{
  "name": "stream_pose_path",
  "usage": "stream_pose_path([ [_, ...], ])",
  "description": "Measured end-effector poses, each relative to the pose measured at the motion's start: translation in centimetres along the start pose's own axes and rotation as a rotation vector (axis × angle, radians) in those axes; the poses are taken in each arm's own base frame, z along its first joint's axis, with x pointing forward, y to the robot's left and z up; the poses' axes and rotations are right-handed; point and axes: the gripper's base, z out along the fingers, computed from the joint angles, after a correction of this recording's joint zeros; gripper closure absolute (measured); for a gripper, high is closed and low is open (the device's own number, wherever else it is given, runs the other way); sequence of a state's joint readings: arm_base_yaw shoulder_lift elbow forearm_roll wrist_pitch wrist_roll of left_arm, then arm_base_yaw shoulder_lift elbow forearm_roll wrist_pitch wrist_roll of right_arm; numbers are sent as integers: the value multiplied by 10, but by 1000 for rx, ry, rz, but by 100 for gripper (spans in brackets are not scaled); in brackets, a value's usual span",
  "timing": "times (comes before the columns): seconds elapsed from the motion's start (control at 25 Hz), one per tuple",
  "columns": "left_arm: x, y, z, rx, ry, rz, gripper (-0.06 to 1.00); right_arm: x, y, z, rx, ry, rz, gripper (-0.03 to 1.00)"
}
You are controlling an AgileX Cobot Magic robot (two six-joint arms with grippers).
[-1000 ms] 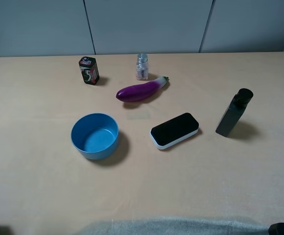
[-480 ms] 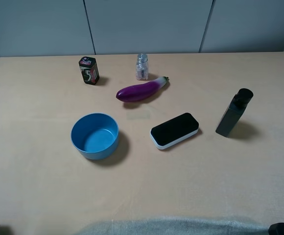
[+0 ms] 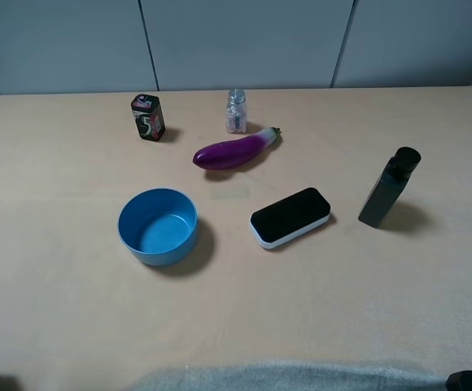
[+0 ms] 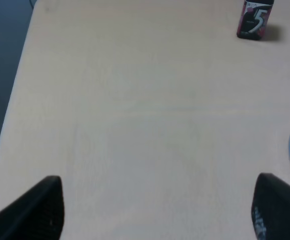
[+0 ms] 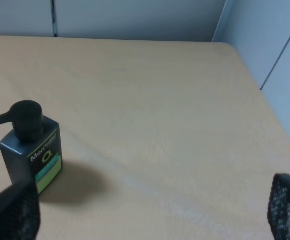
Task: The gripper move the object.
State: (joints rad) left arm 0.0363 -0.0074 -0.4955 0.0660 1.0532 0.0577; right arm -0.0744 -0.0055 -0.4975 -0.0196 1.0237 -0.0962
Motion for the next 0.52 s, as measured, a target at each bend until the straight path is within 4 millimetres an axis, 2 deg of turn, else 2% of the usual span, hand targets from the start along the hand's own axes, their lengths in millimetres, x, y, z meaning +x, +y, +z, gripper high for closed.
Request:
stream_pose_path([
  [0.52,0,0,0,-2,-1,1,12,0,0,0,0,0,0,27],
])
